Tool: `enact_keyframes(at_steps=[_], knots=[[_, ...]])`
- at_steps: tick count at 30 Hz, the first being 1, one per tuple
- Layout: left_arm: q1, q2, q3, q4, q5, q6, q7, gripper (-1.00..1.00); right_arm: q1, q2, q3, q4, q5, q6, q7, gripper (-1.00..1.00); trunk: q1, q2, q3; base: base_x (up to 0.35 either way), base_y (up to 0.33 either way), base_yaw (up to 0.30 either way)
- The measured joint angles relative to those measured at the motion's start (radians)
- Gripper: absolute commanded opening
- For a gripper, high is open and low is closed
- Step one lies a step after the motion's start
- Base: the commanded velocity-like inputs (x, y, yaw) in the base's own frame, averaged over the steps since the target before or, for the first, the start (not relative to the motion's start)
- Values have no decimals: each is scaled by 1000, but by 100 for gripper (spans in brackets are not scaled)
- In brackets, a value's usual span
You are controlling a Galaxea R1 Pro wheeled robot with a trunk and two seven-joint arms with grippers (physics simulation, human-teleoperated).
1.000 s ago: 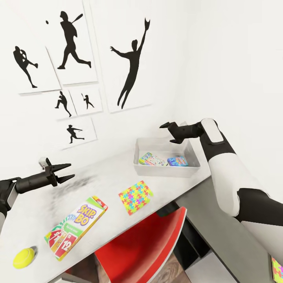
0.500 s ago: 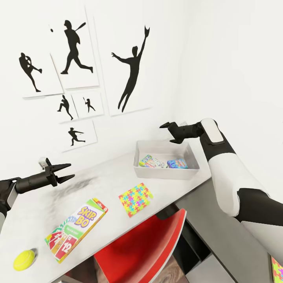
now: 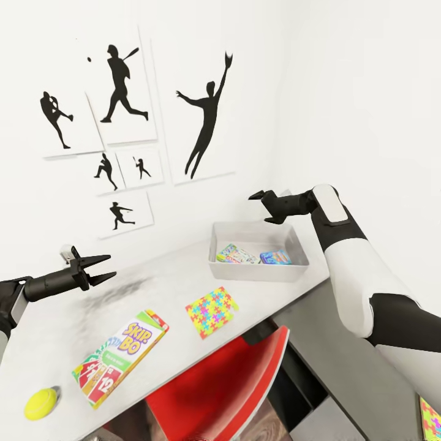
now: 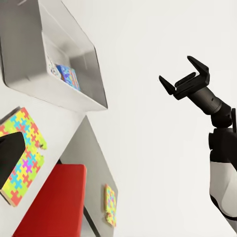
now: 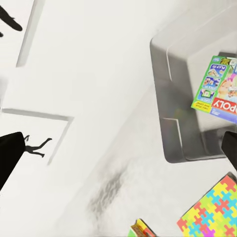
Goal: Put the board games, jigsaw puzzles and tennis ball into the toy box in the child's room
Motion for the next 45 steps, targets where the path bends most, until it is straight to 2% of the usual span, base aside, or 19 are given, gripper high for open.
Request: enact_keyframes(at_steps=[45], knots=[[0, 0, 0, 0, 0, 0, 0, 100, 1, 0, 2, 0, -1, 0, 2, 100, 0, 0, 75, -44, 21, 0]])
